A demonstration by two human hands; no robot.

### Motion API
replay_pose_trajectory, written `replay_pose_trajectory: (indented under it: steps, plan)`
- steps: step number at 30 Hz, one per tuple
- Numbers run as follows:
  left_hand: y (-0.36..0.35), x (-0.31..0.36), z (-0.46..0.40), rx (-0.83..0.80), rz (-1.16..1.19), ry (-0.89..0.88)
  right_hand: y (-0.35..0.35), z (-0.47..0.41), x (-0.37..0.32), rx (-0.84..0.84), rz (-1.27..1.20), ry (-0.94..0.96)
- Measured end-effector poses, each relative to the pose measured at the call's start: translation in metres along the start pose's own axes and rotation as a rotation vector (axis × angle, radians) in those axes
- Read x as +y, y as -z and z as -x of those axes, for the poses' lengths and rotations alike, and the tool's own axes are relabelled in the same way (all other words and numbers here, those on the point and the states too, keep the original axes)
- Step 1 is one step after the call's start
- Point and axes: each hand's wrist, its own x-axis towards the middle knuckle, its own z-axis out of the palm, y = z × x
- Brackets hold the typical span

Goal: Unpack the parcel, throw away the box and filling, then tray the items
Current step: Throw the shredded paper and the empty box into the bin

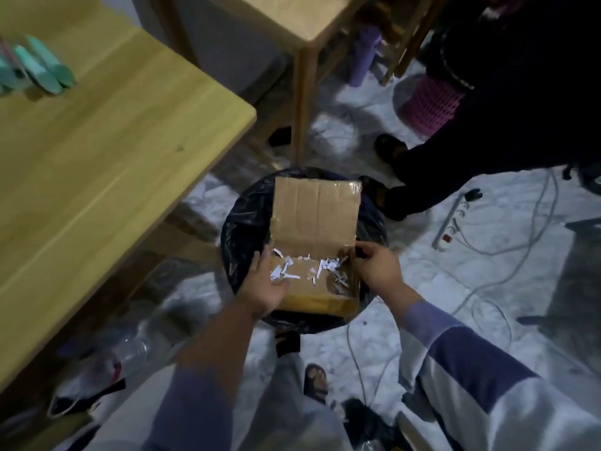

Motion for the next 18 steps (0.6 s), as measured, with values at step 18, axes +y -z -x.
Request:
replay_pose_trajectory:
  steps: [18]
  plan:
    - [0.061,0.055,0.06,0.094,-0.017,-0.075,0.039,0.053,-0.07,-0.123,0.062,0.133]
